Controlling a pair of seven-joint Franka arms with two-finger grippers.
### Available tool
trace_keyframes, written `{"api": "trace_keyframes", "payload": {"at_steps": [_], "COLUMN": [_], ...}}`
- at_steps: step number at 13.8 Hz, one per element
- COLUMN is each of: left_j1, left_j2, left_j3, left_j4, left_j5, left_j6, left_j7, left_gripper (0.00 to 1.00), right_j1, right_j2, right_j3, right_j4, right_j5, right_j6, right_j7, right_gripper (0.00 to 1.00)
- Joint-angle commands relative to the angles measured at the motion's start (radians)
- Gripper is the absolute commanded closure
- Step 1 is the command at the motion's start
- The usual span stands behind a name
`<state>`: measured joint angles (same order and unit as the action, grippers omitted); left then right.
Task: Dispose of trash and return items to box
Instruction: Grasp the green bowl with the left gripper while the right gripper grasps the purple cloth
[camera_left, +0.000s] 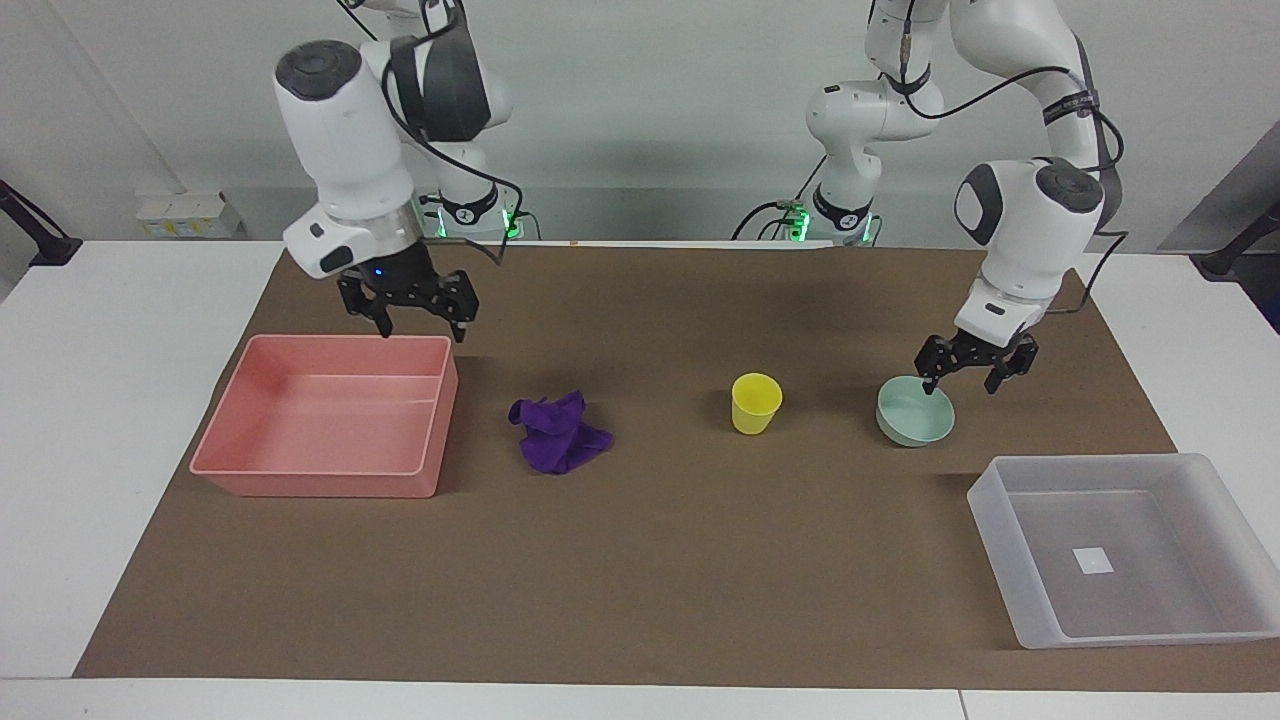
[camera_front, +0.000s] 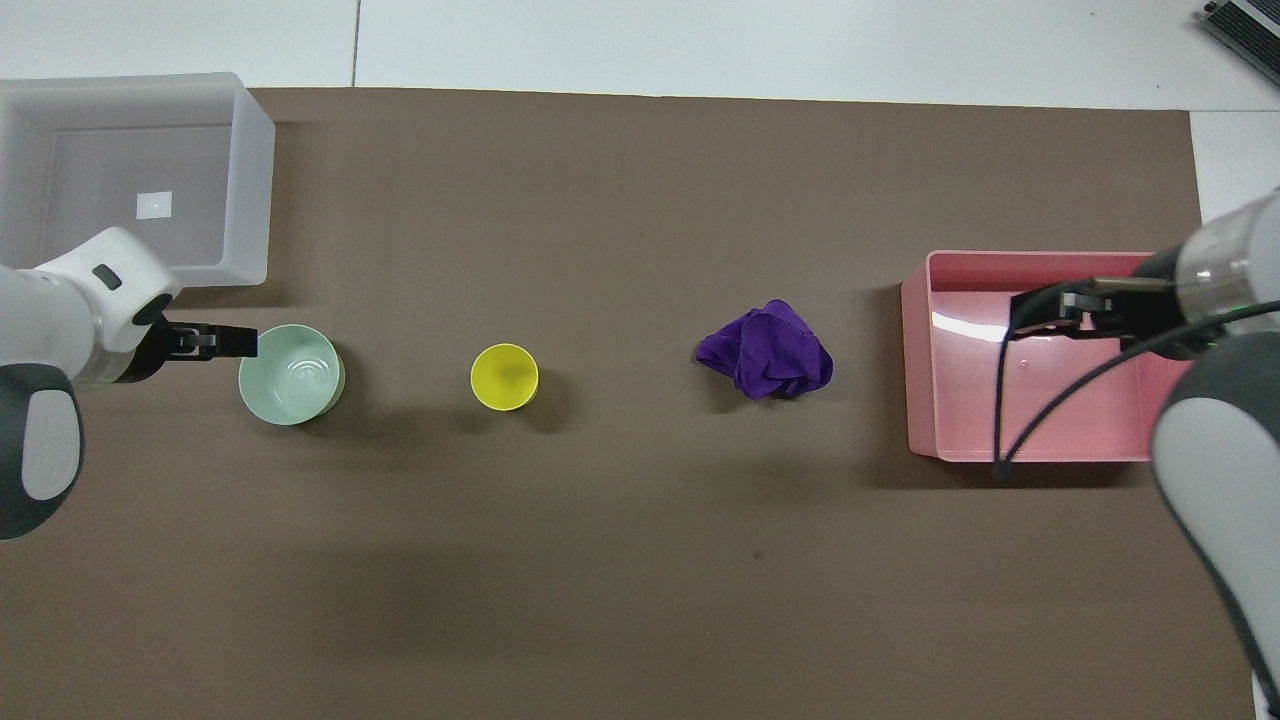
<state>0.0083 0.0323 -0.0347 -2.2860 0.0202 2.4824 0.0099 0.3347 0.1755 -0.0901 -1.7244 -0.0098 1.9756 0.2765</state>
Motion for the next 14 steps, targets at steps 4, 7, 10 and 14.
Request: {"api": "trace_keyframes", "payload": {"at_steps": [4,7,10,14], "left_j1": [0.022,0.019,0.021,0.022], "left_j2": [0.052,0.051,0.023,-0.017], "left_j3": [-0.007,-0.007,-0.005,-0.005], "left_j4": [-0.043,-0.043,-0.030,0.063], "left_j5": [-0.009,-0.009,-0.009,-0.009], "left_j6": [0.096,0.082,0.035,-0.089], "left_j7": [0.009,0.009,0.009,0.012], "left_gripper": [0.46,1.00,1.00,1.00], "right_j1": [0.067,0.104,0.103,0.099], "right_j2": [0.107,0.182,0.214,0.203], "right_j3": [-0.003,-0.003,-0.002,0.003], "right_j4": [-0.132,-0.136,-0.153,-0.204], "right_j5": [0.016,0.016,0.016,0.033], "right_j6": [0.323,0.425,0.439,0.443], "right_j7": [0.024,0.049,0.043,0.020], "right_gripper": [0.00,0.00,0.00,0.00]}}
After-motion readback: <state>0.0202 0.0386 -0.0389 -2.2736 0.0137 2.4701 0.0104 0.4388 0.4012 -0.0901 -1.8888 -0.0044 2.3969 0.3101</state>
